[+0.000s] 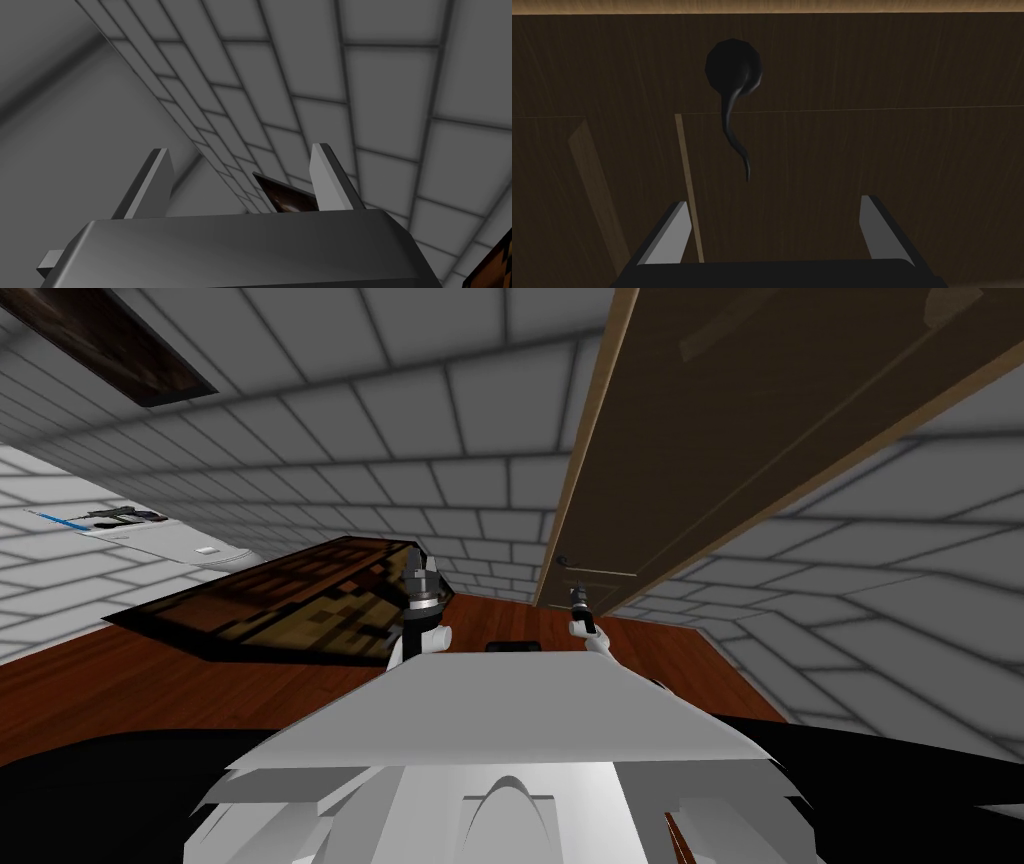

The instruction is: Pull the door open

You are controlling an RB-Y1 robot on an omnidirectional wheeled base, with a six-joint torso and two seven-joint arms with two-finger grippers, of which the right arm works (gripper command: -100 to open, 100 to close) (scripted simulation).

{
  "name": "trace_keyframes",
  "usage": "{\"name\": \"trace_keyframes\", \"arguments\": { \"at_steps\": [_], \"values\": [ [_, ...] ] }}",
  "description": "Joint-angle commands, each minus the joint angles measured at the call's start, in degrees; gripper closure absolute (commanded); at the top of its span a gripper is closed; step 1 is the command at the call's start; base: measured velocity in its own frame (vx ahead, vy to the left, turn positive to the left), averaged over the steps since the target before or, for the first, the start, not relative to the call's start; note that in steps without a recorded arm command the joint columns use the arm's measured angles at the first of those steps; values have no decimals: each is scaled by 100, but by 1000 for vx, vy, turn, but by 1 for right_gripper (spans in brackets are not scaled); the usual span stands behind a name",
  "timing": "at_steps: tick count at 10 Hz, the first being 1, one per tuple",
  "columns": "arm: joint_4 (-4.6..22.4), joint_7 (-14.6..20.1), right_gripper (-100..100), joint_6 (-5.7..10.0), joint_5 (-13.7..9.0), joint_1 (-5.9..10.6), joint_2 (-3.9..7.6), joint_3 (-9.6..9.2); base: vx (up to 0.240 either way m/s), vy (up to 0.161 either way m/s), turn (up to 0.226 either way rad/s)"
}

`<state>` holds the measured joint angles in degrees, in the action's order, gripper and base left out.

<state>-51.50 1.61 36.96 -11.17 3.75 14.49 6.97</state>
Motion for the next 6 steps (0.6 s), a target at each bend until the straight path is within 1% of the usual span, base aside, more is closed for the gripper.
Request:
{"name": "trace_keyframes", "arguments": {
  "at_steps": [1,4,6],
  "values": [
    [224,23,-100,25,-16,99,37,24,70,-40,78],
    [527,47,-100,56,-38,228,81,59,63,-47,84],
    [933,79,-100,97,-68,401,139,106,70,-69,148]
  ]
}}
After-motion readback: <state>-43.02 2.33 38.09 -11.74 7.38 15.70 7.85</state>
